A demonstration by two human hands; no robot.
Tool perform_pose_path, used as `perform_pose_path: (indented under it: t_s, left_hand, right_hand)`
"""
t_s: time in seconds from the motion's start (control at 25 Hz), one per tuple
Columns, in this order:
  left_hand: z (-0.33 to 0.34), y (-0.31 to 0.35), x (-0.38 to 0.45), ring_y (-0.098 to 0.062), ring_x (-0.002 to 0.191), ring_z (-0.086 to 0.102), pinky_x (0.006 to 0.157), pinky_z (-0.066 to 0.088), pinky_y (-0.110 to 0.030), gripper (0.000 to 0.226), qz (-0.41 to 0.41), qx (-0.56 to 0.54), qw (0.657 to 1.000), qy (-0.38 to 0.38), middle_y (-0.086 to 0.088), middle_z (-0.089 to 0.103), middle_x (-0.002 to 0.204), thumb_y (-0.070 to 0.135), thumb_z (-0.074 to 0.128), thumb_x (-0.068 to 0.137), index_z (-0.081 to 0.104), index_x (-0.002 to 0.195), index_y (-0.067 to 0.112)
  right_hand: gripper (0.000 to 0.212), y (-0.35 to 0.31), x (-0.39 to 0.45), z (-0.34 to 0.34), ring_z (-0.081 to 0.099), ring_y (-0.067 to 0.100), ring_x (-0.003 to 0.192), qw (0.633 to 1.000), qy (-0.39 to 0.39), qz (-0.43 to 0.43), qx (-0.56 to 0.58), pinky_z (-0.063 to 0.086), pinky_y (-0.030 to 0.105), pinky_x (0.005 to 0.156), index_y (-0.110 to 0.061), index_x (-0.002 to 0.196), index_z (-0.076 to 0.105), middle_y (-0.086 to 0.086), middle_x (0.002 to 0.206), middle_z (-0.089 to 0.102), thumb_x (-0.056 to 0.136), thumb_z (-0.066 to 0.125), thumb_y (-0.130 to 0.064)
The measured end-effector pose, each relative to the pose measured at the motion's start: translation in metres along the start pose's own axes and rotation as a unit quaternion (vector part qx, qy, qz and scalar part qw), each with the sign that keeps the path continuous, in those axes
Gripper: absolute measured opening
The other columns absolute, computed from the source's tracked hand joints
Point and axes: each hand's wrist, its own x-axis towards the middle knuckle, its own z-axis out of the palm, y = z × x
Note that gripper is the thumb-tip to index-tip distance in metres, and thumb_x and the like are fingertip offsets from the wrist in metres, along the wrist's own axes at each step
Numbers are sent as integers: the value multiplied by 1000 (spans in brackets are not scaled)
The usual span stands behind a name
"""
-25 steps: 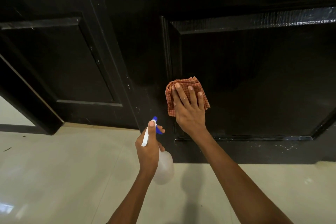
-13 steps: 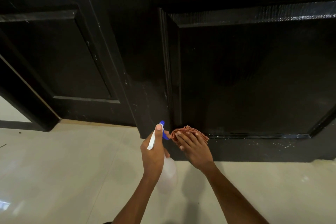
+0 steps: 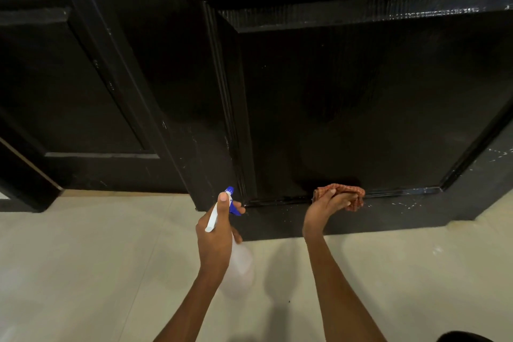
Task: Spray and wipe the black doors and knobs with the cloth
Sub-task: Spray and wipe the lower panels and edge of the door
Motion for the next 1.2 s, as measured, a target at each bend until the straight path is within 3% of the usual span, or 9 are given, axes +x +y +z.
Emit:
perform_pose_path:
  t_s: [0.16,0.28,0.4,0.52,0.64,0.72,0.88,1.04,1.2]
  left_hand:
    - [-4,-2,3,-22,60,59,63,54,-34,69,7,15,1000,8,-10,70,80,70,36,80,74,90,14]
    - [-5,-2,5,-23,66,62,67,54,-33,64,9,27,999,18,-2,70,81,69,34,82,72,85,19]
    - [1,-3,8,-24,73,64,70,55,-33,68,-6,32,999,19,-3,69,84,72,33,79,73,91,18]
    - [7,-7,0,-20,61,60,64,53,-30,65,23,35,999,-8,-8,68,76,69,35,82,74,87,18]
    - [7,-8,-3,-20,55,55,62,52,-31,62,21,37,999,-30,-12,64,70,68,35,82,73,85,19]
    - [5,-8,-3,-20,56,55,63,53,-32,64,15,38,999,-32,-10,65,71,68,35,81,73,87,17]
    - [-3,-10,-3,-21,61,58,72,57,-42,69,0,42,999,-27,-8,68,79,70,35,81,74,93,14]
    - [-15,-8,-2,-26,60,60,74,56,-45,72,12,32,999,3,-7,70,79,71,35,82,74,95,12]
    - [-26,-5,0,-32,80,67,87,58,-49,68,-35,22,998,47,-8,70,92,73,38,79,68,100,16]
  right_hand:
    - [73,-6,-57,51,-19,27,157,998,-33,57,24,-6,35,125,-11,161,-18,11,168,-28,113,30,-35]
    - [83,11,-100,84,-15,33,158,991,-103,85,-20,1,46,129,-15,160,-23,11,168,-28,111,40,-36]
    - [83,29,-112,83,-14,34,158,984,-149,48,-85,-2,43,127,-16,162,-16,11,171,-21,110,42,-43]
    - [76,27,-67,51,-9,39,158,990,-88,44,-102,-5,45,126,-1,163,-1,23,170,-9,108,34,-41]
    - [51,33,25,-2,0,57,153,967,5,21,-255,12,67,122,13,152,30,38,164,8,107,43,-9]
    - [53,29,70,-33,0,56,153,947,33,35,-317,18,70,119,8,153,32,35,166,7,104,49,2]
    - [60,20,37,-29,-6,43,156,969,-28,31,-242,0,57,126,3,161,12,27,169,-4,112,28,-27]
    - [80,11,-59,38,5,40,158,986,-72,82,-128,4,54,128,-3,163,5,23,171,4,103,28,-51]
    - [87,32,-147,93,-11,30,159,948,-215,45,-229,-20,45,124,-13,164,-5,12,173,-5,99,10,-69]
